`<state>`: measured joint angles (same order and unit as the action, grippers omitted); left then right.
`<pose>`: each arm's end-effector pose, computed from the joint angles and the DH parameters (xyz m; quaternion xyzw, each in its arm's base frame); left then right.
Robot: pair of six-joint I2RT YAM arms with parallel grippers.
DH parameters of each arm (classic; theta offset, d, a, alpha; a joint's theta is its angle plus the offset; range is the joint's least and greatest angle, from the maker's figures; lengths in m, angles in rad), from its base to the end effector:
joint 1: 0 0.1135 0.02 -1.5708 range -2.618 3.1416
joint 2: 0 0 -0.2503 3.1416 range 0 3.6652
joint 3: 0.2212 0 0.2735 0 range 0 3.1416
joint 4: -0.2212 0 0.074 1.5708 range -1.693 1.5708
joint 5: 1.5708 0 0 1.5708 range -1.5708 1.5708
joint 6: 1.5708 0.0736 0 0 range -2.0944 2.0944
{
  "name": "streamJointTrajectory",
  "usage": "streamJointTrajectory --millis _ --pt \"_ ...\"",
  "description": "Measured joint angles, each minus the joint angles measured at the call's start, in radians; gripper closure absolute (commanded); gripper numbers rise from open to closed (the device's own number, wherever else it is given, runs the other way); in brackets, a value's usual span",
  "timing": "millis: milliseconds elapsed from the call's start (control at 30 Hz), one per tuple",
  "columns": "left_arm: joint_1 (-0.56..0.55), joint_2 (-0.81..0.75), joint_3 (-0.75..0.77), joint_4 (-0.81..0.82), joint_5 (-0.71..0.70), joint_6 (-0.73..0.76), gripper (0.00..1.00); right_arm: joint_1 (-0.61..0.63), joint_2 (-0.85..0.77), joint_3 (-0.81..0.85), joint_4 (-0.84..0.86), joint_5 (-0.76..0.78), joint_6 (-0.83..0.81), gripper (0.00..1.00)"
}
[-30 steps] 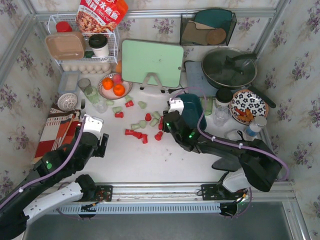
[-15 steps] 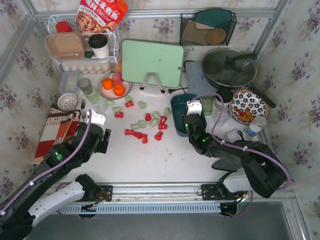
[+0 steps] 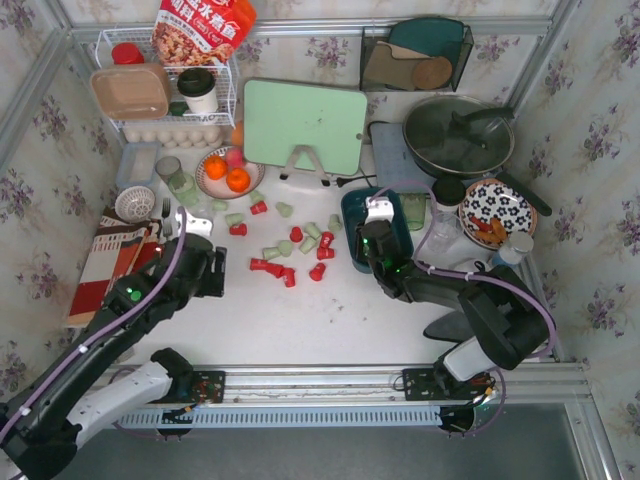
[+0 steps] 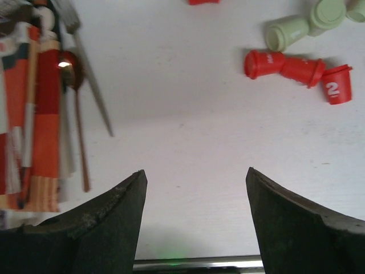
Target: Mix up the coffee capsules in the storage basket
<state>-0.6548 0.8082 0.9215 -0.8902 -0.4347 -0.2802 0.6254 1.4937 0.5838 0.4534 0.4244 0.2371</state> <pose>0.1821 -0.1008 0.2856 0.0858 0.9003 0.0074 0.4266 0.2922 0.1736 0.1271 -0.0508 0.8356 0.0537 0.5443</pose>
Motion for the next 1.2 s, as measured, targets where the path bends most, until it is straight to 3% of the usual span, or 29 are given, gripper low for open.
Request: streamJointTrajectory --millis 167,400,900,1033,1200 --pt "0.0 0.096 -0.069 0.126 0.08 -0.088 0.27 -0.039 0.007 0.011 -0.051 -0.065 0.053 0.49" --pt "-0.022 0.377 -0.005 0.242 0.095 -0.143 0.27 -0.073 0.002 0.018 -0.1 -0.166 0.106 0.33" --pt "-0.061 0.784 0.095 0.433 0.048 -0.192 0.34 -0.074 -0.12 -0.004 -0.137 -0.221 0.127 0.32" --pt "-0.059 0.857 0.121 0.449 0.015 -0.196 0.48 -0.075 -0.137 -0.01 -0.135 -0.225 0.127 0.32" --pt "-0.048 0.913 0.145 0.454 -0.003 -0.211 0.51 -0.075 -0.145 -0.015 -0.129 -0.236 0.128 0.32"
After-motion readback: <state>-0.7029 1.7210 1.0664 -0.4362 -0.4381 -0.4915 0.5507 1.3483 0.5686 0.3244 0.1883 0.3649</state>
